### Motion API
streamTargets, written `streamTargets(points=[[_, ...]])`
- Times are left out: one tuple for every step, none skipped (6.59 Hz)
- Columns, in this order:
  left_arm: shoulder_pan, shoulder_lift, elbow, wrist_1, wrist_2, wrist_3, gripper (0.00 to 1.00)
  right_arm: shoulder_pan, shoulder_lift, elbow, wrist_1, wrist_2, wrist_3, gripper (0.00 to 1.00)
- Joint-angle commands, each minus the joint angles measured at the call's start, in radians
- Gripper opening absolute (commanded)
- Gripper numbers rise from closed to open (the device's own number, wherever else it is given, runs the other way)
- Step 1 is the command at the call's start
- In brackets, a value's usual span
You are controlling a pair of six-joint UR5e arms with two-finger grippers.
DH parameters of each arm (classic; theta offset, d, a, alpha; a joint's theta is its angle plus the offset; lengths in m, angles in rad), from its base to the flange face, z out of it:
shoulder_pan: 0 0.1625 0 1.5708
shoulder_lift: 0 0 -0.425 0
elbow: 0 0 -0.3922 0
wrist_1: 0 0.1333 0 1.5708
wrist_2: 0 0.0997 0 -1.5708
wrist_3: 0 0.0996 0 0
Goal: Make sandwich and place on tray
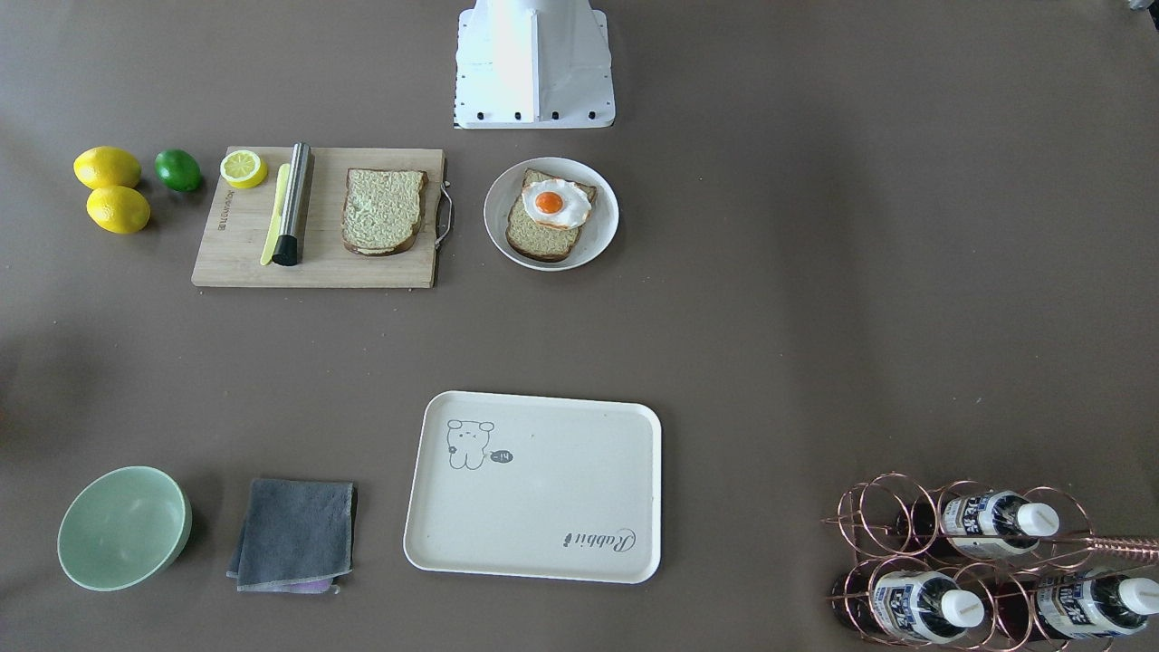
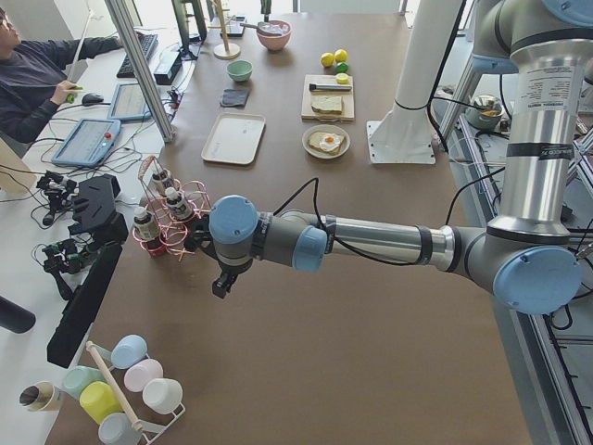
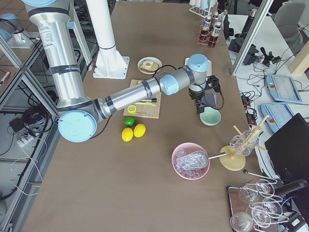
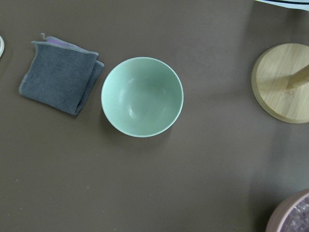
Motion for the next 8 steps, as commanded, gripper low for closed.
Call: streamTargets(points=[[0.097, -0.066, -0.011, -0.036, 0.012, -0.355, 0.98, -0.090, 0.052, 0.021, 0.001, -0.002, 0.149, 1.00], [0.184, -0.068, -0.037, -0.096, 0.096, -0.470, 0.98, -0.144, 0.084, 0.038, 0.001, -0.007, 0.267, 1.00], [0.258, -0.069, -0.084, -0.118, 0.127, -0.629, 0.98, -0.222, 0.086, 0.090, 0.001, -0.052, 0.403, 1.00], [0.325, -0.073, -0.139, -0.119, 0.129, -0.752, 0.98, -0.308, 0.074, 0.155, 0.001, -0.138, 0.541, 1.00], [0.380, -0.101, -0.175, -0.122, 0.129, -0.881, 0.98, -0.383, 0.071, 0.180, 0.001, -0.200, 0.655, 1.00], [0.445, -0.118, -0.201, -0.148, 0.162, -1.004, 0.98, -0.463, 0.043, 0.191, 0.060, -0.259, 0.762, 1.00], [0.540, -0.132, -0.224, -0.203, 0.231, -1.151, 0.98, -0.552, -0.054, 0.190, 0.233, -0.333, 0.836, 1.00], [0.636, -0.210, -0.223, -0.217, 0.297, -1.292, 0.98, -0.595, -0.120, 0.190, 0.349, -0.350, 0.907, 1.00]])
